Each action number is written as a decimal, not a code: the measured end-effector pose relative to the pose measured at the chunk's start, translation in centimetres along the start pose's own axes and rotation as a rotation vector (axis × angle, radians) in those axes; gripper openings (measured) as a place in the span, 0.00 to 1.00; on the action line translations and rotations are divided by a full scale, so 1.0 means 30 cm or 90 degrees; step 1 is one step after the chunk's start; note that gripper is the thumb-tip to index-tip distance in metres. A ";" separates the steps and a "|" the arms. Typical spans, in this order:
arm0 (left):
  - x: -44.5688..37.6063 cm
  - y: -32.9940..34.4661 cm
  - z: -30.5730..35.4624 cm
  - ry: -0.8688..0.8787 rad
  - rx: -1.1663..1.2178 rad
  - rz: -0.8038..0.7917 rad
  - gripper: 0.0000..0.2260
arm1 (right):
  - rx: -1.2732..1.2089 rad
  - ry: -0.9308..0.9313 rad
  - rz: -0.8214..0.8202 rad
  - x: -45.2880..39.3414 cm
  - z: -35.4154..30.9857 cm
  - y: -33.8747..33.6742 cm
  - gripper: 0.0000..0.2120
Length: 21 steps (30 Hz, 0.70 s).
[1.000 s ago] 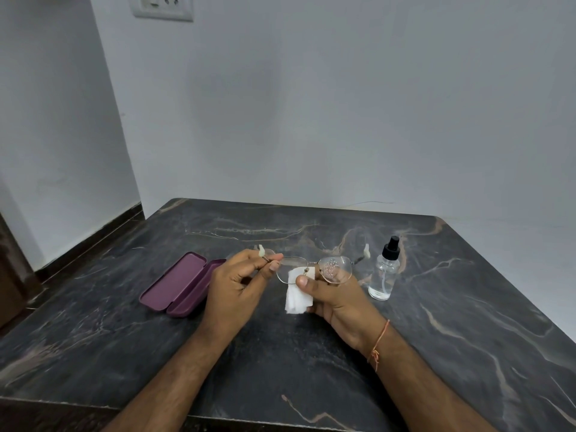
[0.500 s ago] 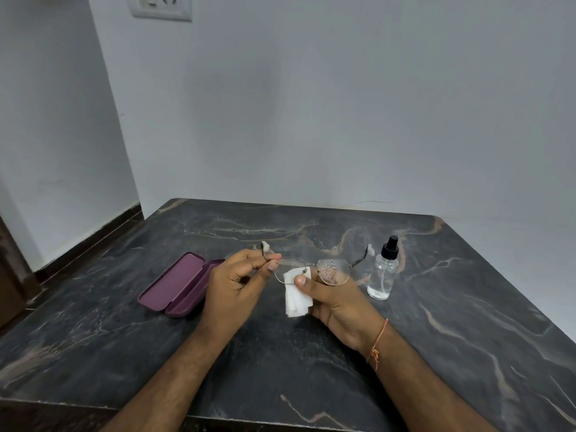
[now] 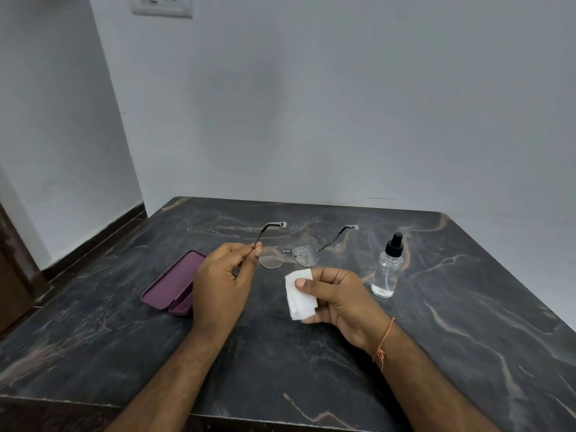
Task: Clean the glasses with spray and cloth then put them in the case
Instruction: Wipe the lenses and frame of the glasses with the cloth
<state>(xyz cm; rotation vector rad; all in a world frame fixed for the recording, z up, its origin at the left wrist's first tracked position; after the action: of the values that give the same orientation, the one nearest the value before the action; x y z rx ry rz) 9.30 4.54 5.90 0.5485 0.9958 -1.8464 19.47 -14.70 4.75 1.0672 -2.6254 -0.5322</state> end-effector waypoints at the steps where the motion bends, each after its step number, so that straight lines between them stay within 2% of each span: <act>1: -0.001 0.001 -0.001 0.015 -0.026 -0.003 0.10 | -0.004 -0.025 0.013 -0.001 -0.008 -0.007 0.07; 4: 0.000 0.006 0.002 0.063 -0.089 -0.019 0.11 | 0.085 -0.226 0.092 0.005 -0.060 -0.036 0.05; 7: 0.007 0.011 0.023 0.110 -0.126 -0.027 0.08 | 0.416 -0.529 0.152 0.029 -0.104 -0.042 0.06; 9: 0.016 0.021 0.042 0.150 -0.144 -0.038 0.08 | 0.584 -0.652 0.157 0.040 -0.093 -0.024 0.05; 11: 0.028 0.036 0.060 0.201 -0.163 -0.055 0.08 | 0.670 -0.690 0.177 0.040 -0.078 -0.012 0.05; 14: 0.042 0.052 0.072 0.252 -0.176 -0.070 0.08 | 0.740 -0.677 0.205 0.032 -0.069 -0.006 0.04; 17: 0.046 0.054 0.077 0.267 -0.183 -0.073 0.09 | 0.822 -0.690 0.171 0.035 -0.055 0.016 0.05; 21: 0.048 0.051 0.080 0.268 -0.176 -0.072 0.09 | 0.828 -0.599 0.123 0.032 -0.042 0.032 0.10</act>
<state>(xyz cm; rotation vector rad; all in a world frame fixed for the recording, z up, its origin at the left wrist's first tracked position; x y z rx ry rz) 10.08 1.47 5.61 0.7387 1.5640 -1.6835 18.67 -15.04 6.39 0.8260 -3.8938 1.2200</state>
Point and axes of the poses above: each hand's wrist, its own x-axis away from the middle knuckle, its own y-axis out of the palm, z = x × y, the point moved 5 cm from there along -x, towards the middle knuckle, and after that the axes turned 12 degrees about -x, right-handed, at the moved point
